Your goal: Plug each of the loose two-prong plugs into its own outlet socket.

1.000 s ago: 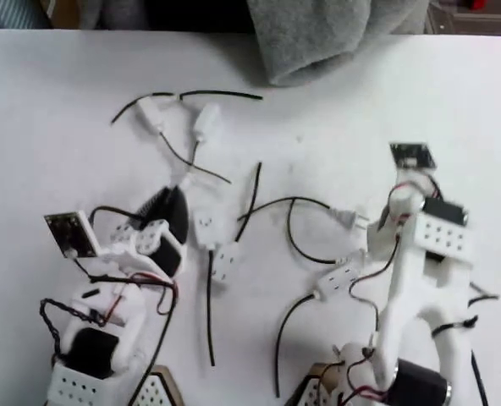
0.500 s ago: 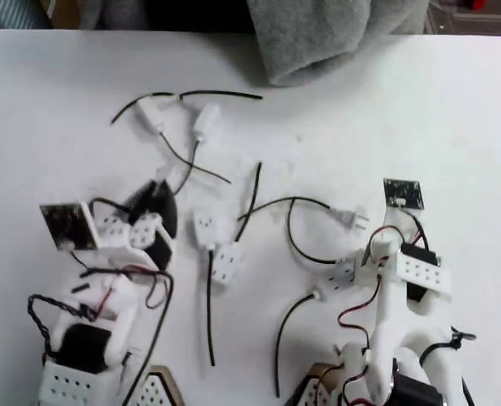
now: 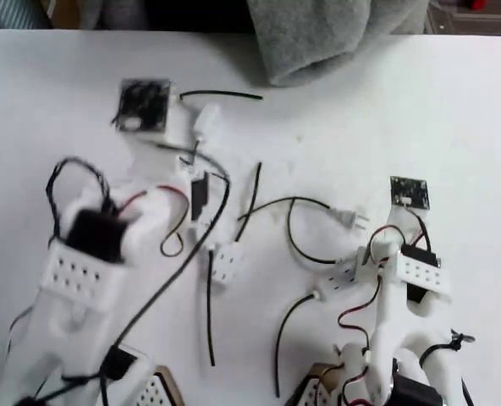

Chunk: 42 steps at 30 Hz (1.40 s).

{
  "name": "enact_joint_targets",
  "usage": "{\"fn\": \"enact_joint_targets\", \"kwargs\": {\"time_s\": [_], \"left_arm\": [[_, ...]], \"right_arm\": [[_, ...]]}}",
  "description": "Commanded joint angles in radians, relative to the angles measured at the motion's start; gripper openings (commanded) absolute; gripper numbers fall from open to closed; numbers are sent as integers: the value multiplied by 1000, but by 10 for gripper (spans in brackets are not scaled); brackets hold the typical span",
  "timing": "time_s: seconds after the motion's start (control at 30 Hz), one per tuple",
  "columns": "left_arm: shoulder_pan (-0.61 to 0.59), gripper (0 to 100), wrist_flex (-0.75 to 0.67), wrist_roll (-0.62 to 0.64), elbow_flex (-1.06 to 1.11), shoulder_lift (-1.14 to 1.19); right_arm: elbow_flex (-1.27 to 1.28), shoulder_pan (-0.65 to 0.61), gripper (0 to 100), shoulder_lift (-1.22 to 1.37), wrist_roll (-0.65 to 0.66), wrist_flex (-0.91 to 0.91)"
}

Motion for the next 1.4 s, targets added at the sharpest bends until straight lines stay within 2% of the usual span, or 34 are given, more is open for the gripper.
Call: {"fn": "enact_joint_targets", "kwargs": {"time_s": [0.0, 0.17, 0.27, 0.4, 0.47, 0.7, 0.93, 1.03, 1.2, 1.37], "left_arm": [[-5, 24, 226, -8, -249, 128], [-5, 24, 446, -9, -460, 374], [4, 24, 465, -25, -520, 513], [105, 24, 465, -192, -525, 596], [156, 24, 463, -207, -526, 590], [194, 24, 411, -207, -460, 595], [194, 24, 204, -206, -219, 588], [199, 24, 143, -163, -146, 538], [255, 24, 141, -163, -37, 424], [249, 24, 140, -163, 49, 367]], "right_arm": [[-8, 24, 73, -28, -18, -24], [-6, 21, 73, -28, -18, -25], [-6, 21, 73, -28, -18, -25], [-5, 21, 73, -28, -18, -25], [-5, 24, 73, -28, -18, -25], [-6, 42, 73, -28, -20, -25], [-9, 90, 73, -30, -68, -27], [-9, 90, 73, -30, -68, -33], [-9, 87, 73, -30, -68, -33], [-9, 82, 73, -30, -68, -33]]}}
